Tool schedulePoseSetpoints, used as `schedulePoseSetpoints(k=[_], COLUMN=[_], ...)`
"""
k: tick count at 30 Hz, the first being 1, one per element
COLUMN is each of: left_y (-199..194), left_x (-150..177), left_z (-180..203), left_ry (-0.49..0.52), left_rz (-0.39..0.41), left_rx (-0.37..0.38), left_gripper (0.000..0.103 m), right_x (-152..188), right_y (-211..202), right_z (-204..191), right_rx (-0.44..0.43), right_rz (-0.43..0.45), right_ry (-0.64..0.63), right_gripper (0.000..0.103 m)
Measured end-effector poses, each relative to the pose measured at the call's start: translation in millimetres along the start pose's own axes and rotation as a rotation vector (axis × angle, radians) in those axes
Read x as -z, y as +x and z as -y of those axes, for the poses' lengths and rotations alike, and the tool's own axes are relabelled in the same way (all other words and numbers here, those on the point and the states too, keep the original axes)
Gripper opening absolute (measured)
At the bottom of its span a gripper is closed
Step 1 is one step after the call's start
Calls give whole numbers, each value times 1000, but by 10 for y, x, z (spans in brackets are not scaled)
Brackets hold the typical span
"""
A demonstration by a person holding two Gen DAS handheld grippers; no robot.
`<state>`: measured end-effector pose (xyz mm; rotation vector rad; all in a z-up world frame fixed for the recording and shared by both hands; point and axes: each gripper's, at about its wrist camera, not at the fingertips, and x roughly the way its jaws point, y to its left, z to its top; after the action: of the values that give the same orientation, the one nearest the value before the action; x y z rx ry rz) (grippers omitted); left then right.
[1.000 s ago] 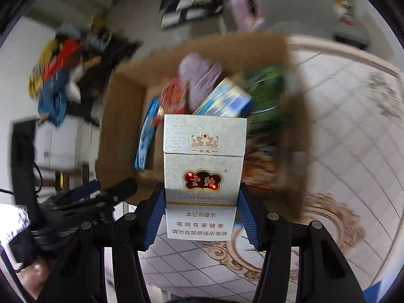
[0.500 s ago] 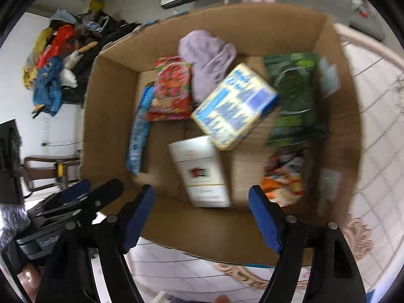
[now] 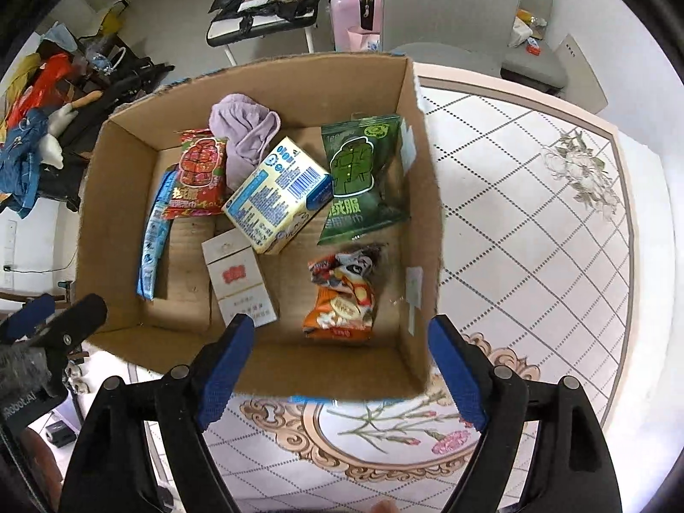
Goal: Organize soft objects
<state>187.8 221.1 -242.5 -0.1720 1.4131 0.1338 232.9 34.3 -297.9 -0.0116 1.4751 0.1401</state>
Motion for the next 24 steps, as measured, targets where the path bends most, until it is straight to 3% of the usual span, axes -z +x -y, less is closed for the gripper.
schedulePoseSetpoints(k=[6, 17, 24], left_y=[-554, -2009, -2419], left_x=[174, 652, 916], left_z=[109, 213, 185], left_ry=[16, 25, 1], left_rz=[78, 281, 326], left_rx=[22, 56, 46], left_gripper=[96, 96, 96], right_x=[259, 917, 1273], right_y=[-703, -2298, -2938], right_z=[121, 261, 267], right_rx=[-29, -32, 17], right_rz=[93, 319, 399], right_ry=[10, 9, 6], right_gripper=[85, 85, 85])
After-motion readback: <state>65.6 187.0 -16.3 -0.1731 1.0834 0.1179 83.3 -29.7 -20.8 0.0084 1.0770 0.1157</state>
